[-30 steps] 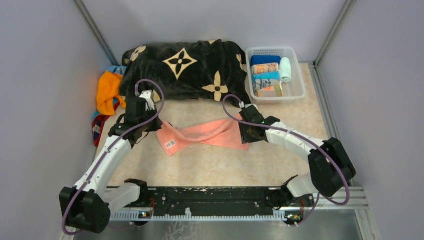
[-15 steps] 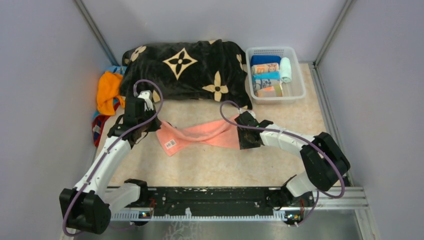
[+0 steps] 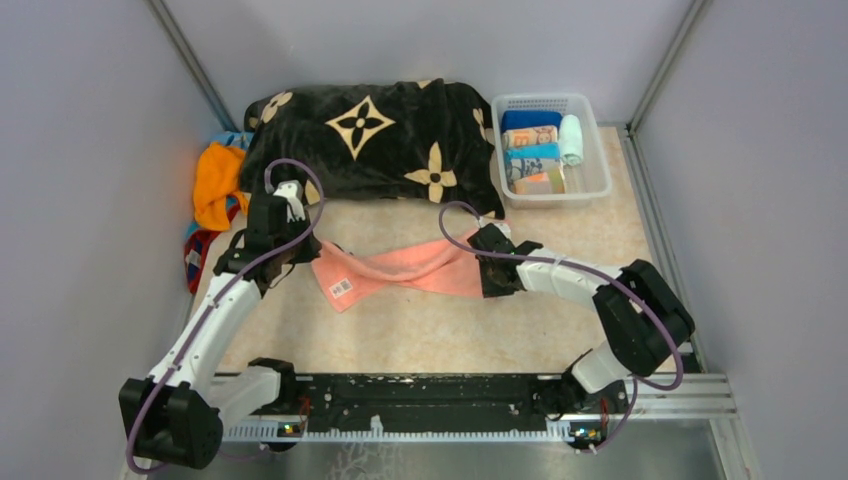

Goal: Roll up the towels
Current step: Flatten out the towel at the center of the board.

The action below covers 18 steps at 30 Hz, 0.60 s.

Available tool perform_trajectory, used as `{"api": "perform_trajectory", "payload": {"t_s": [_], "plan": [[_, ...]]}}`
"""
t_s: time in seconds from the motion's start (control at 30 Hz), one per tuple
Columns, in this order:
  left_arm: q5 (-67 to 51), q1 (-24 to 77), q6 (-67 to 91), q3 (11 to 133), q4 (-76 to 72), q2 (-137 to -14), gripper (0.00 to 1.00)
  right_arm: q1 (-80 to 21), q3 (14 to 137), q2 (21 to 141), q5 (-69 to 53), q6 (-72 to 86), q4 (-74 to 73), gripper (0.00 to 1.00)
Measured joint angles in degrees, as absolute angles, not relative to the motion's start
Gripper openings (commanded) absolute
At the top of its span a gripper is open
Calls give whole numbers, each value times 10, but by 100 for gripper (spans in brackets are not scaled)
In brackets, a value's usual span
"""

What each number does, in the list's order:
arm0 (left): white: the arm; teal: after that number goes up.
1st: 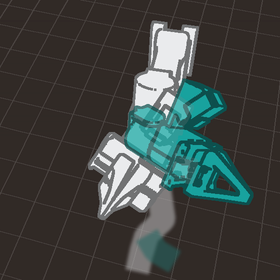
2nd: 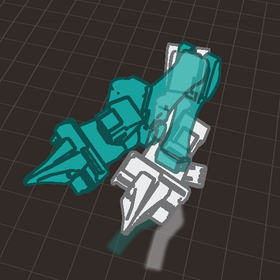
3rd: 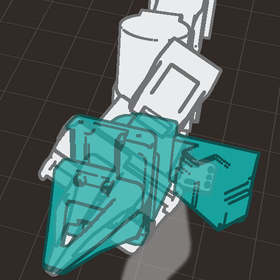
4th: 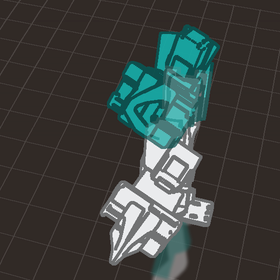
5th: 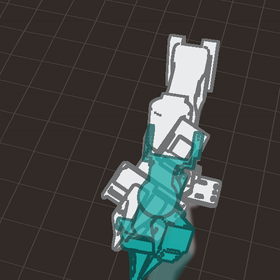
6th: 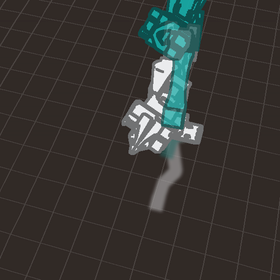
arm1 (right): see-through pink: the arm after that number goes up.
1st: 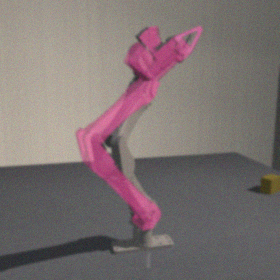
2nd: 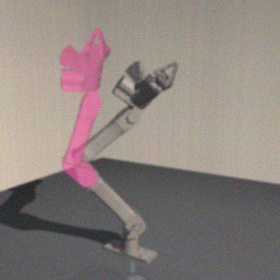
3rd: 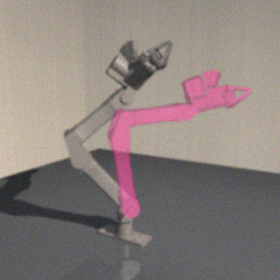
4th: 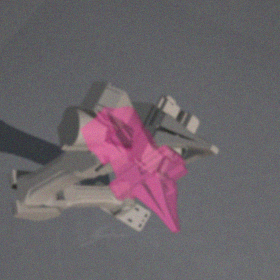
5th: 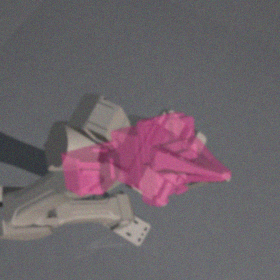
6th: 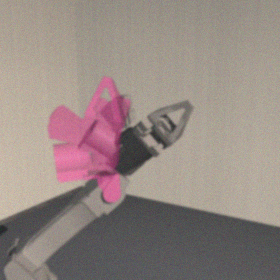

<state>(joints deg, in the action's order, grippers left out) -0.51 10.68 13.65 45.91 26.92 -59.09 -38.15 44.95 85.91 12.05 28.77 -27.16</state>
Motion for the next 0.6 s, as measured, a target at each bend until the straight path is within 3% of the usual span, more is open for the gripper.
{"api": "perform_trajectory", "payload": {"t_s": [0.13,0.4,0.6], "plan": [[-5,105,137,459,269,-591,0,-382,443,854,122,291,-260,0],[-1,105,141,468,270,-580,0,-366,456,802,174,260,-333,0],[-4,105,142,551,272,-571,0,-309,562,680,200,206,-393,0]]}}
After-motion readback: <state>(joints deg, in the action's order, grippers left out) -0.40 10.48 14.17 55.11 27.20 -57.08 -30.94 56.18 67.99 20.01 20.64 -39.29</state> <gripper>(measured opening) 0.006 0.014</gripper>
